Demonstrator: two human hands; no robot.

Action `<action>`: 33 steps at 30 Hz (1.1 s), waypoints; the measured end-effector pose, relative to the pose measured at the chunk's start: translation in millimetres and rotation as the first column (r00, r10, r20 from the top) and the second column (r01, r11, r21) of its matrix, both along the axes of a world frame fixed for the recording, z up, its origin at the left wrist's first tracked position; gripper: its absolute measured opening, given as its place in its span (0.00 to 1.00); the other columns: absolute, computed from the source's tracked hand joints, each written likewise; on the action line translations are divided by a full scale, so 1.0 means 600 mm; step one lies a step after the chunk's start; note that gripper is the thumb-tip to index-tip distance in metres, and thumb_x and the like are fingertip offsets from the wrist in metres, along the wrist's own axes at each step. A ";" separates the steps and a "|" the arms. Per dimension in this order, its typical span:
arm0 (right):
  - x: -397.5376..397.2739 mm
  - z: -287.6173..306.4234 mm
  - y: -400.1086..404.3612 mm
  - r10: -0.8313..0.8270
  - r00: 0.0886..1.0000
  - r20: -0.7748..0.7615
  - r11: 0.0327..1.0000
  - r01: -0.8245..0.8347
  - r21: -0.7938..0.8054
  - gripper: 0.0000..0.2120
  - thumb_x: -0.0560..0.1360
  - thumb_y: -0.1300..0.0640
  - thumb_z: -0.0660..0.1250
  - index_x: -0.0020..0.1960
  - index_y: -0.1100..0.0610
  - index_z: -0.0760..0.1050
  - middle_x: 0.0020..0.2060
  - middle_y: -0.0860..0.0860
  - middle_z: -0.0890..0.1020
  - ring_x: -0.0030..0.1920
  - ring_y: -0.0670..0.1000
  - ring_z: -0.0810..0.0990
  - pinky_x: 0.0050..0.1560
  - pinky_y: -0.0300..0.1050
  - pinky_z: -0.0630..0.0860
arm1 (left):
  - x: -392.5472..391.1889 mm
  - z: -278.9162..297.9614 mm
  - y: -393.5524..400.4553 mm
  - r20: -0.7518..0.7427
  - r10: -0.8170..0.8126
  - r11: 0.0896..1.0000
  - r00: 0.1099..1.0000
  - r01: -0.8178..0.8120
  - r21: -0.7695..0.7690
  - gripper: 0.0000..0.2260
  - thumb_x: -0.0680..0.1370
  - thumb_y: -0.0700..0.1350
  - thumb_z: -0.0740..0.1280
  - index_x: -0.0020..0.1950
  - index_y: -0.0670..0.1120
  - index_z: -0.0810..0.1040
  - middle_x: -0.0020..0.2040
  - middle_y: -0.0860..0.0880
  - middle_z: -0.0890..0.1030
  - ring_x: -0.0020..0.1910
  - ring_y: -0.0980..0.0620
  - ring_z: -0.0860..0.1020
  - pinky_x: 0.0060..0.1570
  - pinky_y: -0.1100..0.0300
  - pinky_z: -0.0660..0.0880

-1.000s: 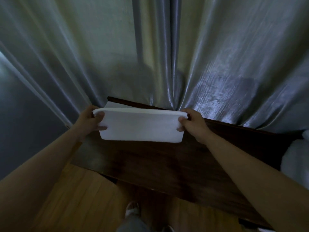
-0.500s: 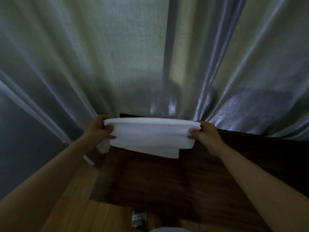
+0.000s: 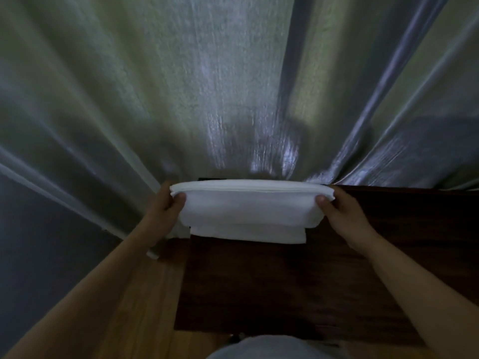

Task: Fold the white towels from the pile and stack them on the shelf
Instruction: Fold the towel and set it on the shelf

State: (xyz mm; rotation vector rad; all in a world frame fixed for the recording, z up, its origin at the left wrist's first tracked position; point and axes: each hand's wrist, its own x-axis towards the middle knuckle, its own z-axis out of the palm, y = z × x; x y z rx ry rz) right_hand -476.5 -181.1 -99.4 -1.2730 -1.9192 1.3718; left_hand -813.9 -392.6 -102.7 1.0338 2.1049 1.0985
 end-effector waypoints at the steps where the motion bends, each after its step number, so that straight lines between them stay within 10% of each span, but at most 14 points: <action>1: -0.003 -0.008 -0.009 -0.029 1.000 -0.007 1.000 0.029 -0.002 0.08 0.83 0.53 0.65 0.61 0.47 0.76 0.52 0.40 0.81 0.53 0.38 0.79 0.49 0.38 0.75 | 0.005 -0.010 -0.003 0.021 0.031 0.999 0.999 -0.032 0.013 0.11 0.85 0.52 0.58 0.64 0.48 0.70 0.56 0.46 0.77 0.55 0.49 0.77 0.53 0.49 0.79; 26: -0.138 -0.259 0.106 -0.262 0.846 0.464 0.963 0.260 0.071 0.24 0.85 0.45 0.55 0.57 0.66 0.75 0.53 0.68 0.81 0.55 0.69 0.80 0.53 0.54 0.75 | -0.065 -0.257 0.190 -0.193 0.140 0.926 0.971 -0.198 -0.322 0.16 0.86 0.53 0.52 0.54 0.41 0.68 0.35 0.49 0.71 0.33 0.54 0.72 0.34 0.59 0.67; 33: -0.136 -0.263 0.098 -0.341 0.815 0.469 0.939 0.315 0.136 0.23 0.84 0.45 0.56 0.56 0.66 0.75 0.50 0.67 0.82 0.52 0.69 0.81 0.47 0.52 0.74 | -0.058 -0.270 0.180 -0.220 0.229 0.891 0.948 -0.295 -0.345 0.19 0.84 0.59 0.57 0.58 0.42 0.70 0.45 0.44 0.79 0.43 0.46 0.80 0.46 0.51 0.76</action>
